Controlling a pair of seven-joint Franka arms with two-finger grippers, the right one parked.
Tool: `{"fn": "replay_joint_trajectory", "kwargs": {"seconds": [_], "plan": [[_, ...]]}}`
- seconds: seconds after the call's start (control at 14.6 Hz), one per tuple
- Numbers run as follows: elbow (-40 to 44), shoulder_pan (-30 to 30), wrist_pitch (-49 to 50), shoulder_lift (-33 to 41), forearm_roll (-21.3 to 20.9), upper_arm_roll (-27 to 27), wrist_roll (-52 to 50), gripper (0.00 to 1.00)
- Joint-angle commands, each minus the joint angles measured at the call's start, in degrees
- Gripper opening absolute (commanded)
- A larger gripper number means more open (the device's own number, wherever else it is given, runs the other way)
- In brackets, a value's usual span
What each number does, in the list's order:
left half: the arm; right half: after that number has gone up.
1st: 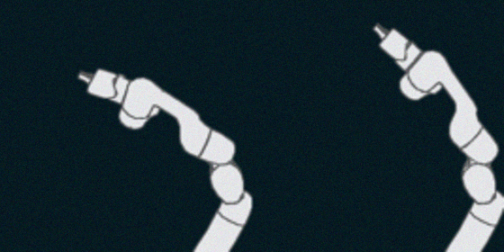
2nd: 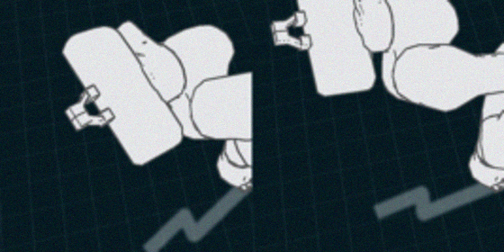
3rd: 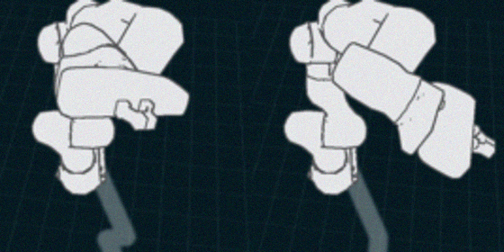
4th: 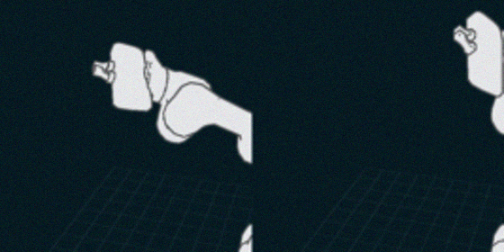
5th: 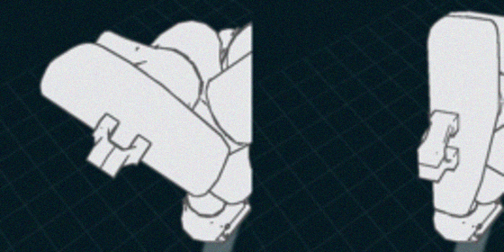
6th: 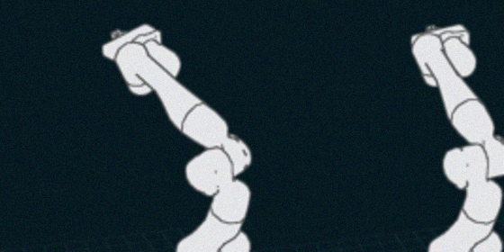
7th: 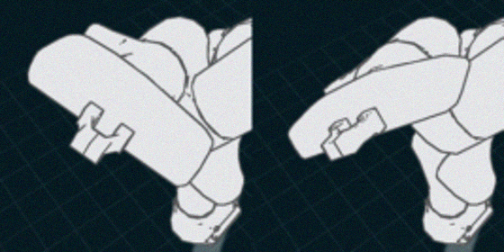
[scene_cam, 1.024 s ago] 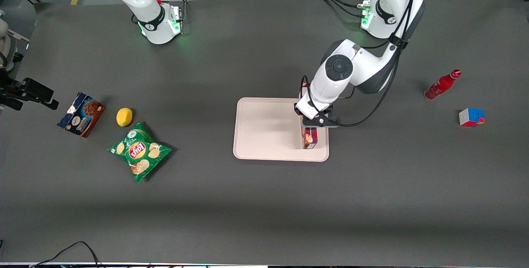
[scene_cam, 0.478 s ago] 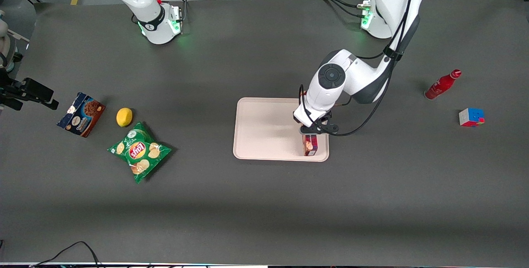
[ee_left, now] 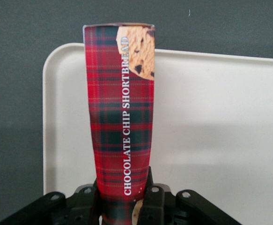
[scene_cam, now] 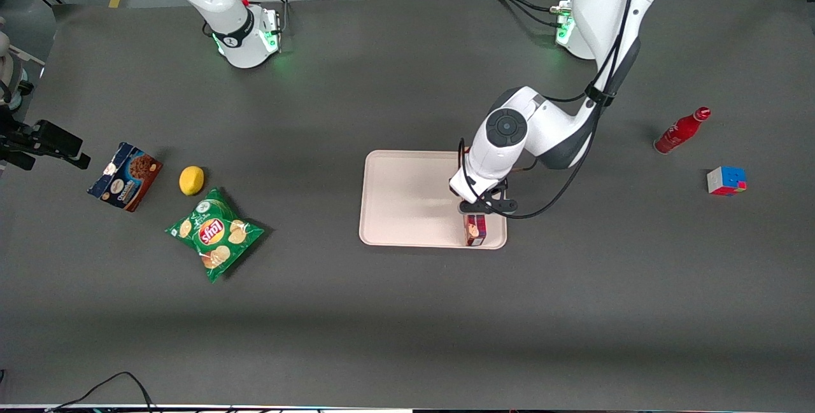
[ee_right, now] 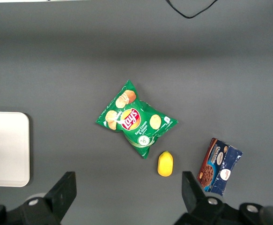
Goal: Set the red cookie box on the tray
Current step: 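Lower the box upright onto the tray near its edge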
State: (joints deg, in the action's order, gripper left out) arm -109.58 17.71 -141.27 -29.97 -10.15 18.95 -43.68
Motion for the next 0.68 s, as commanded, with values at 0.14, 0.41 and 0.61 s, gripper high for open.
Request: {"fn": "replay_joint_trajectory", "kwargs": {"seconds": [0.14, 0.41, 0.61], "plan": [[3.3, 0.1, 0.4, -1.6, -1.6, -0.3, -1.2, 0.00], [3.1, 0.0, 1.3, -1.3, -1.7, -1.4, -0.8, 0.00], [2.9, 0.0, 1.3, -1.7, -1.7, -1.4, -0.5, 0.00]]}}
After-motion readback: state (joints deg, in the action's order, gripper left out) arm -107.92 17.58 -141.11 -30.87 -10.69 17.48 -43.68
